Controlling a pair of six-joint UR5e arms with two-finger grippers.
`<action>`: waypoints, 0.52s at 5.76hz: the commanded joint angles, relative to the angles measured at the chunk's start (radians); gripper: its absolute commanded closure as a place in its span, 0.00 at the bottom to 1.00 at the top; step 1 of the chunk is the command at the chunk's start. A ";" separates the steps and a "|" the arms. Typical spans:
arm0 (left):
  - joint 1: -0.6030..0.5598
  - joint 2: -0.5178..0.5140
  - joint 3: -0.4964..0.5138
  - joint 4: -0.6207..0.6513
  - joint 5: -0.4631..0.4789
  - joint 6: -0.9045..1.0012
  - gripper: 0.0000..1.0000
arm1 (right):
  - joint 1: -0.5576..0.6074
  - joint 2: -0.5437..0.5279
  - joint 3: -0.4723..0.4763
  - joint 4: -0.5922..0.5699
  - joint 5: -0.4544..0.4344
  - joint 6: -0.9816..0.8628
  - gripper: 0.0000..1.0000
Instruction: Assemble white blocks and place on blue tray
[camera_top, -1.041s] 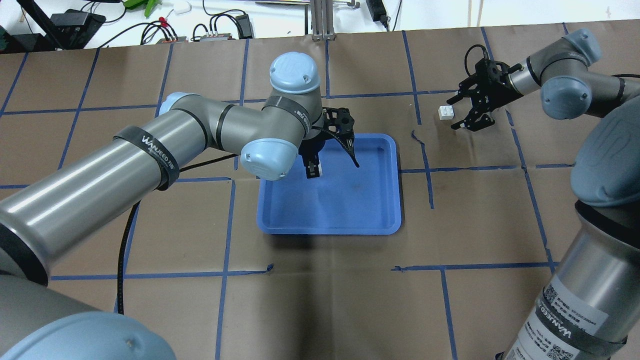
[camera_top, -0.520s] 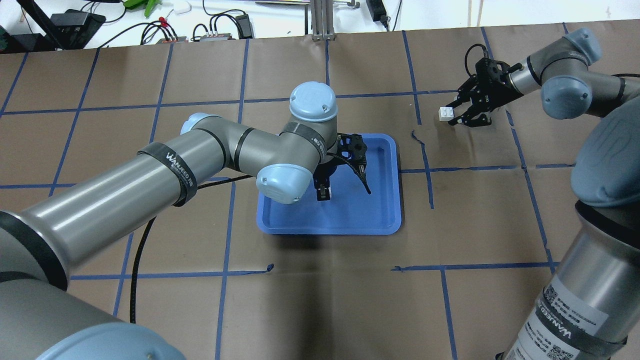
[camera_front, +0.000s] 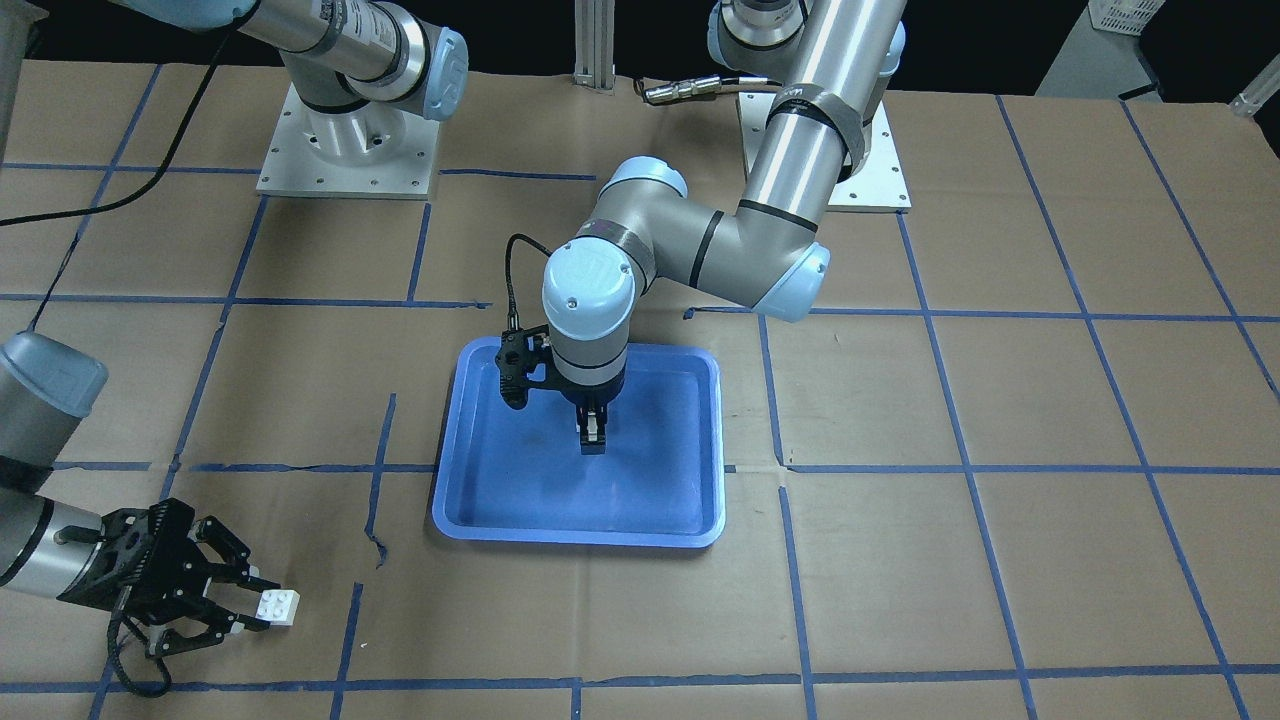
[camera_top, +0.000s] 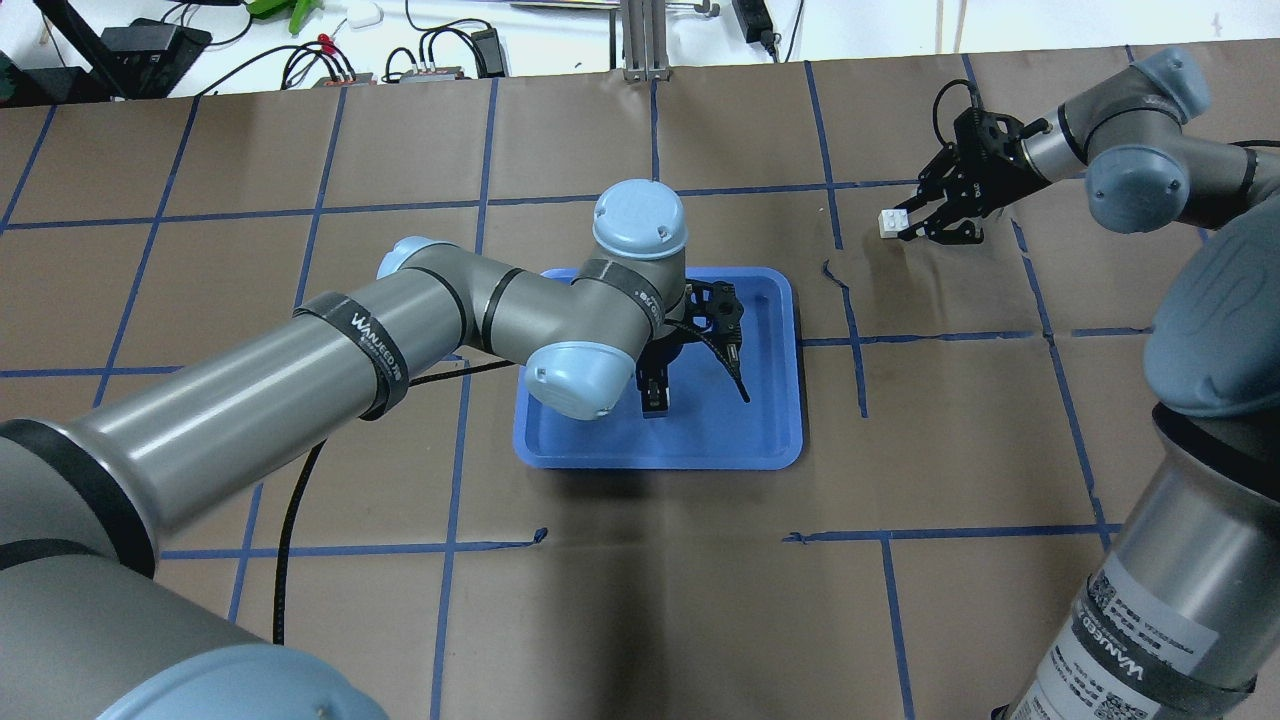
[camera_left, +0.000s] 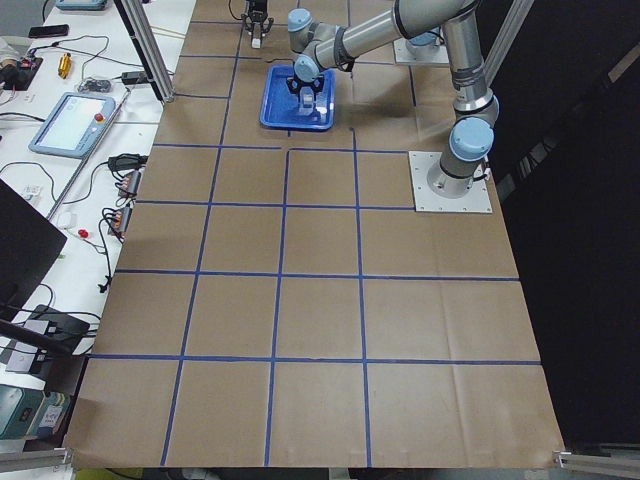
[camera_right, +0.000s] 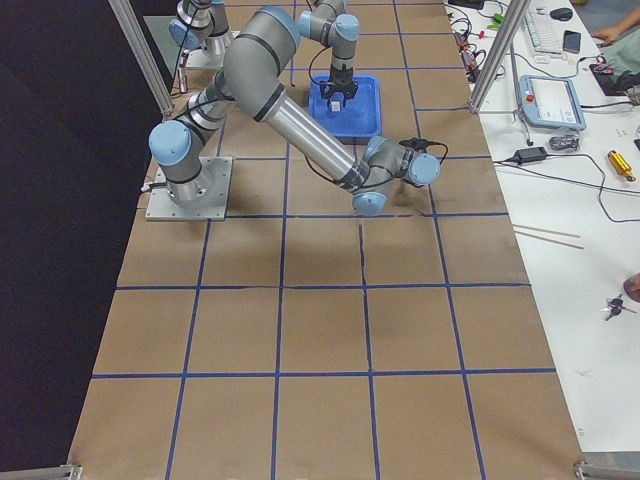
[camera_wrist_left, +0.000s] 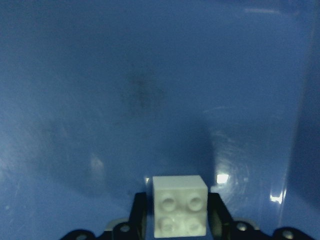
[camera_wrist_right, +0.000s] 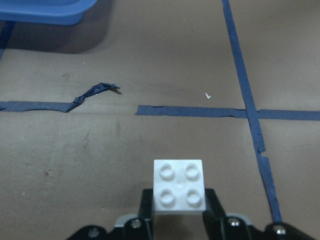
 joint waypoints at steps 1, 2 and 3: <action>0.037 0.069 0.025 -0.082 0.004 0.002 0.01 | 0.002 -0.049 -0.018 0.016 0.002 0.042 0.72; 0.070 0.166 0.029 -0.232 0.002 -0.004 0.01 | 0.002 -0.087 -0.017 0.064 0.002 0.045 0.73; 0.075 0.270 0.033 -0.371 0.002 -0.004 0.01 | 0.014 -0.148 -0.008 0.120 0.003 0.045 0.73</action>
